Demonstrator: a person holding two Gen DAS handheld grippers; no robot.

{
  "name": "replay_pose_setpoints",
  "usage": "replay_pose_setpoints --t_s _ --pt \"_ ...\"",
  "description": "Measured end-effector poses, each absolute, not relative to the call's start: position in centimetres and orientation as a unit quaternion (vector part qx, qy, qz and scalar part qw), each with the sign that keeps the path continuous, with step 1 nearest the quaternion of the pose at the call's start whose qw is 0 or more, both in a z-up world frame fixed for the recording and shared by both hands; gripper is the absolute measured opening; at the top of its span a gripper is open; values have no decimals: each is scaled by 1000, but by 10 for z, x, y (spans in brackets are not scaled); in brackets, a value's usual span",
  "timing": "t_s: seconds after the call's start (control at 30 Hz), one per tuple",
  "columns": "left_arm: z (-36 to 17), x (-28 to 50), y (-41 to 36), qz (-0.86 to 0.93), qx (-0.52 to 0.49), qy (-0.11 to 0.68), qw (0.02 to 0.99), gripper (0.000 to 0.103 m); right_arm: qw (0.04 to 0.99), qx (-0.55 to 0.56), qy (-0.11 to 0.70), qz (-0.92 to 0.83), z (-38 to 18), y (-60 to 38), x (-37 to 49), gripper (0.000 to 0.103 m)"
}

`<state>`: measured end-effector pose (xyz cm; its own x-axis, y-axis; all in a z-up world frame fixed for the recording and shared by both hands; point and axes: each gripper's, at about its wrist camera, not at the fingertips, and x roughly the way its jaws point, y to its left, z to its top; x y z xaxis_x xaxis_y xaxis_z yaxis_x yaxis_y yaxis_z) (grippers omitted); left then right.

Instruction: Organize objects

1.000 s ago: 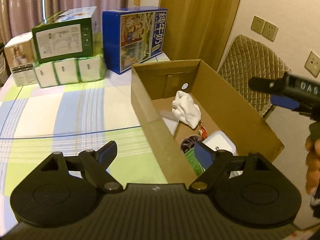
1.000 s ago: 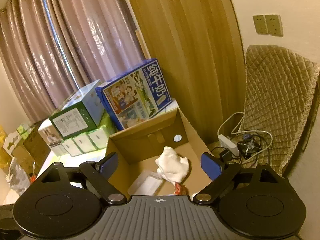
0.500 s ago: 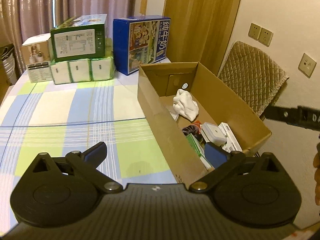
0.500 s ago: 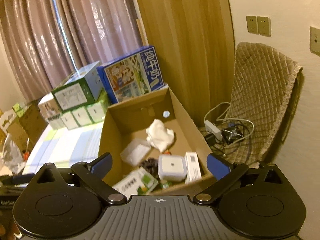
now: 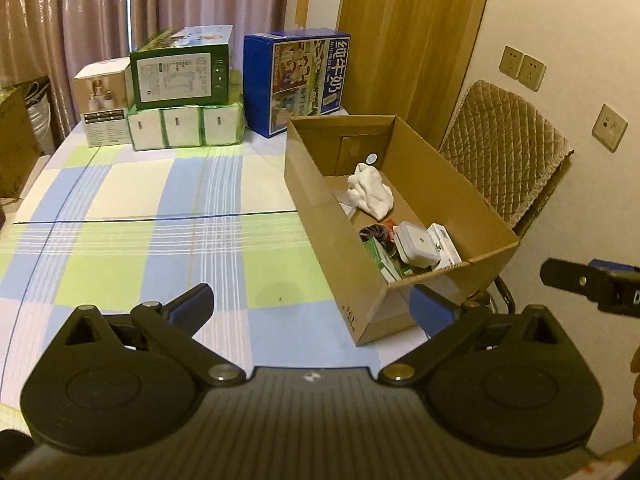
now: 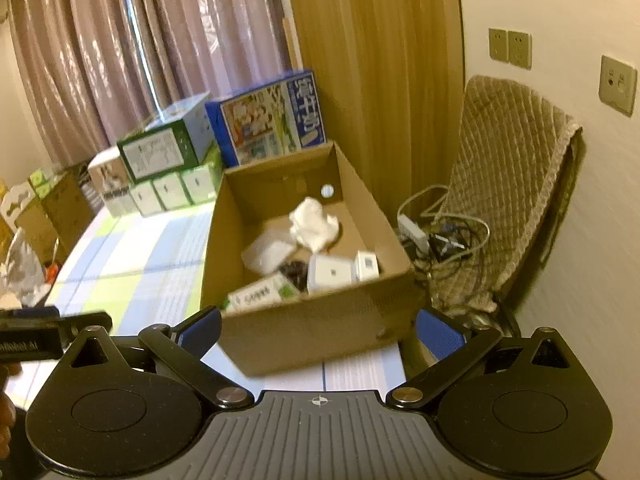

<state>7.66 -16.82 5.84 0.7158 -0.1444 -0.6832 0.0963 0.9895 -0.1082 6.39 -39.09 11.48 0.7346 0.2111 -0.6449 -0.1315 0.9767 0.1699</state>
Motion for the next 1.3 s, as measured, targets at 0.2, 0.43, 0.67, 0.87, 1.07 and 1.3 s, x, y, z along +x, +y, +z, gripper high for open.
replay_pose_setpoints --t_s 0.2,0.43,0.67,0.87,1.07,1.3 --pt "58 51 -169 -78 -31 377 922 102 924 42 367 101 109 -384 43 101" --pt "49 34 -164 -67 -33 392 917 102 922 38 371 105 108 -377 33 101" --pt "49 28 -160 -64 -32 394 916 102 920 33 374 112 110 -370 30 101" --pt "52 26 -159 -65 -36 392 917 102 920 26 375 115 111 -363 27 101" --pt "54 24 -159 -69 -38 389 918 102 919 25 374 118 113 -360 25 101" --pt "54 24 -160 -72 -38 389 917 102 920 20 373 122 114 -356 25 101"
